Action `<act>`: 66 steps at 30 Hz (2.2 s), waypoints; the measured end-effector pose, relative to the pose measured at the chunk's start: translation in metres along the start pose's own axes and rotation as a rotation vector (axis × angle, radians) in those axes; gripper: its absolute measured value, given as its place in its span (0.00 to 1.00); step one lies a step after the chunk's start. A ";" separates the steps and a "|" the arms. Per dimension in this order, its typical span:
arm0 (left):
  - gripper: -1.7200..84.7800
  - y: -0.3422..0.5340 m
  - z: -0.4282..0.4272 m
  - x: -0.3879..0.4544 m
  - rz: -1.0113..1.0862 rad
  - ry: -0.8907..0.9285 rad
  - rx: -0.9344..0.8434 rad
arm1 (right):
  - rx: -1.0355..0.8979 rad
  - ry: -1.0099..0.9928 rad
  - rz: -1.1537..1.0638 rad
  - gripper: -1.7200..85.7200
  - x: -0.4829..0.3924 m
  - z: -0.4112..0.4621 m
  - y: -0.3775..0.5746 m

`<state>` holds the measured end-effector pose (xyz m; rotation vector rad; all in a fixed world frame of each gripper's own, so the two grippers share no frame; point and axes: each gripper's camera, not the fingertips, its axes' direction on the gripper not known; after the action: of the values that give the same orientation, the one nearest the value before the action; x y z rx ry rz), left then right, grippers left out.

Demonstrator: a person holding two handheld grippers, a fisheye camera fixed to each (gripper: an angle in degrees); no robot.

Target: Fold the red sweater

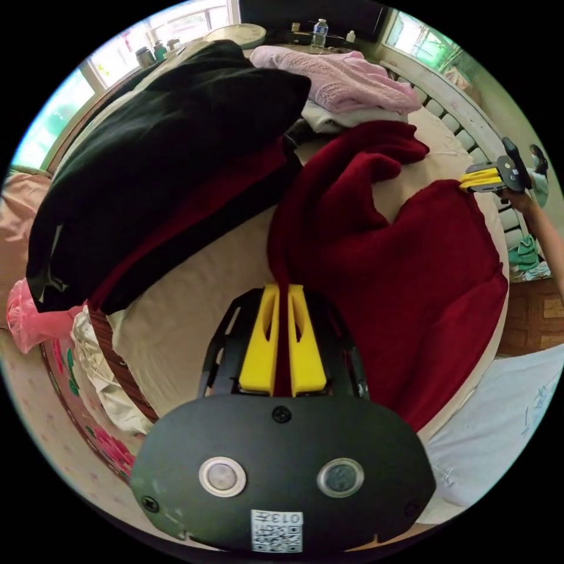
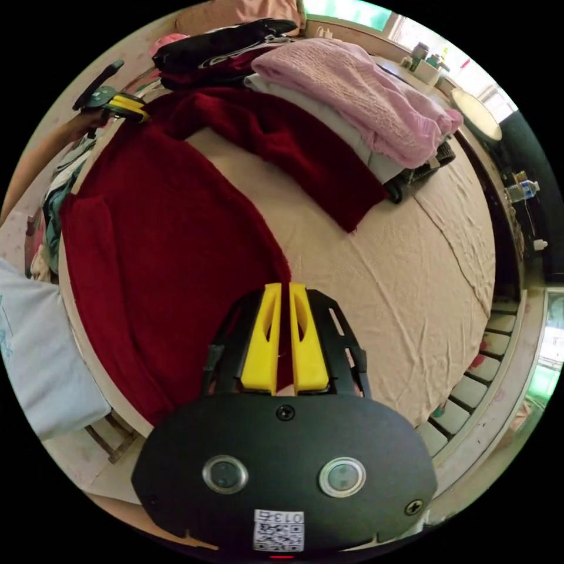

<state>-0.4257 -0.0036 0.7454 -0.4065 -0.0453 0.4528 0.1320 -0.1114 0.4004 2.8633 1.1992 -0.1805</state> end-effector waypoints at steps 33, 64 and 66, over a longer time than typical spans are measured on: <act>0.11 0.229 -0.102 0.031 -0.040 0.107 0.364 | 0.399 0.220 0.357 0.11 -0.121 -0.091 0.187; 0.03 0.184 -0.105 0.107 0.222 -0.031 0.351 | 0.721 -0.084 0.155 0.03 0.014 -0.235 0.115; 0.03 0.203 -0.111 0.123 0.270 -0.051 0.374 | 0.873 -0.089 0.054 0.03 -0.035 -0.305 0.188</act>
<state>-0.3852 0.1753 0.5578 -0.0315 0.0455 0.7232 0.2705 -0.2456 0.7047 3.5102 1.2416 -1.0550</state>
